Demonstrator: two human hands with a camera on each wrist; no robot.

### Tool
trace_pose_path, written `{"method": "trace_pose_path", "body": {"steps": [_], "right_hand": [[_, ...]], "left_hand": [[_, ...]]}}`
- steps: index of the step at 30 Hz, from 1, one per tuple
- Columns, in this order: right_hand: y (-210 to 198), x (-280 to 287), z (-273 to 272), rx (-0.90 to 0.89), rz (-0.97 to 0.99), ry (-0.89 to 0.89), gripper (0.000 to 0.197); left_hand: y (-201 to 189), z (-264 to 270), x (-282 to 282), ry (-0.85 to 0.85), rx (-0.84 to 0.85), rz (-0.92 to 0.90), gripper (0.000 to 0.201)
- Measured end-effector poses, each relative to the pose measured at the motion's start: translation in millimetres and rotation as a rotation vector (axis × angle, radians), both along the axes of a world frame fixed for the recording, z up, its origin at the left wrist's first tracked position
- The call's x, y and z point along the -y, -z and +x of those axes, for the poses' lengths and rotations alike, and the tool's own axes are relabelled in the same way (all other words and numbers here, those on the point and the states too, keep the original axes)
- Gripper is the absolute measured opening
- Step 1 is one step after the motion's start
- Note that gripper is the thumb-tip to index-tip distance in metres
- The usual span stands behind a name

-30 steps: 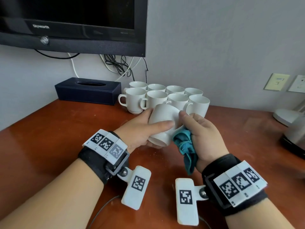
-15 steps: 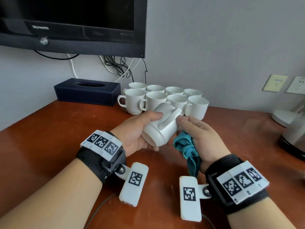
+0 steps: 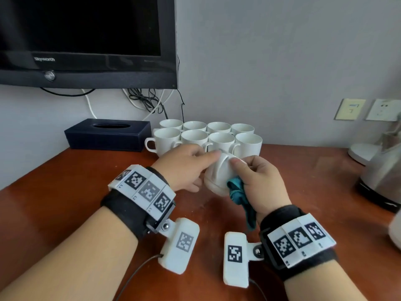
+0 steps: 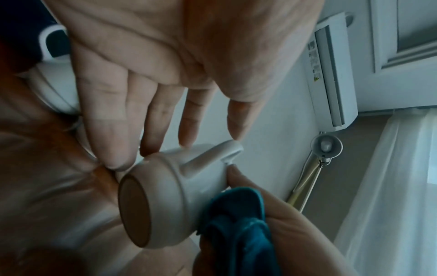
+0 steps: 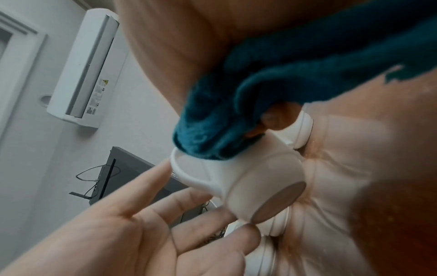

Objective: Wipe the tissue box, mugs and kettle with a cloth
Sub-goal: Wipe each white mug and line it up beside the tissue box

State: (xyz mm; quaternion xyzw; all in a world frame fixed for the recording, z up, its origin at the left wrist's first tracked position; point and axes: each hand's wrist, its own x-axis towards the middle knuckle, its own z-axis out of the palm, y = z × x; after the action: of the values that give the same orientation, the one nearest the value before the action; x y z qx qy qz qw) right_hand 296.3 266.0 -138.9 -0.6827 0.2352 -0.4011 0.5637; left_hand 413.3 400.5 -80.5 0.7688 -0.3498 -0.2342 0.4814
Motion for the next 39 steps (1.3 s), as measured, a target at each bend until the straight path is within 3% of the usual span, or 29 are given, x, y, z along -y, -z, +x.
{"method": "trace_pose_path", "body": {"steps": [5, 12, 15, 18, 21, 24, 27, 32, 35, 39], "right_hand": [[-4, 7, -6, -0.142, -0.197, 0.16, 0.021], [-7, 23, -16, -0.098, -0.079, 0.222, 0.005], [-9, 36, -27, -0.074, 0.042, 0.293, 0.021], [-9, 55, -43, -0.193, 0.176, 0.306, 0.052], [-8, 72, -58, -0.282, 0.227, 0.261, 0.064], [-10, 83, -73, -0.334, 0.249, 0.26, 0.04], [-10, 97, -80, -0.38, 0.265, 0.283, 0.038], [-15, 116, -75, -0.44, 0.22, 0.339, 0.03], [-19, 129, -68, -0.498, 0.166, 0.364, 0.041], [-26, 143, -57, -0.556, 0.154, 0.356, 0.046]], "left_hand": [[3, -10, 21, 0.097, -0.185, 0.031, 0.041], [12, -23, 52, 0.103, -0.344, -0.108, 0.022], [19, -31, 68, 0.104, -0.376, -0.132, 0.022], [28, -40, 88, 0.121, -0.377, -0.111, 0.025], [33, -48, 108, 0.138, -0.356, -0.094, 0.024], [36, -57, 128, 0.195, -0.336, -0.098, 0.023], [40, -59, 148, 0.231, -0.321, -0.098, 0.022], [39, -55, 166, 0.233, -0.148, -0.078, 0.006], [28, -45, 169, 0.255, 0.074, -0.023, 0.027], [0, -25, 163, 0.15, 0.494, 0.012, 0.019]]}}
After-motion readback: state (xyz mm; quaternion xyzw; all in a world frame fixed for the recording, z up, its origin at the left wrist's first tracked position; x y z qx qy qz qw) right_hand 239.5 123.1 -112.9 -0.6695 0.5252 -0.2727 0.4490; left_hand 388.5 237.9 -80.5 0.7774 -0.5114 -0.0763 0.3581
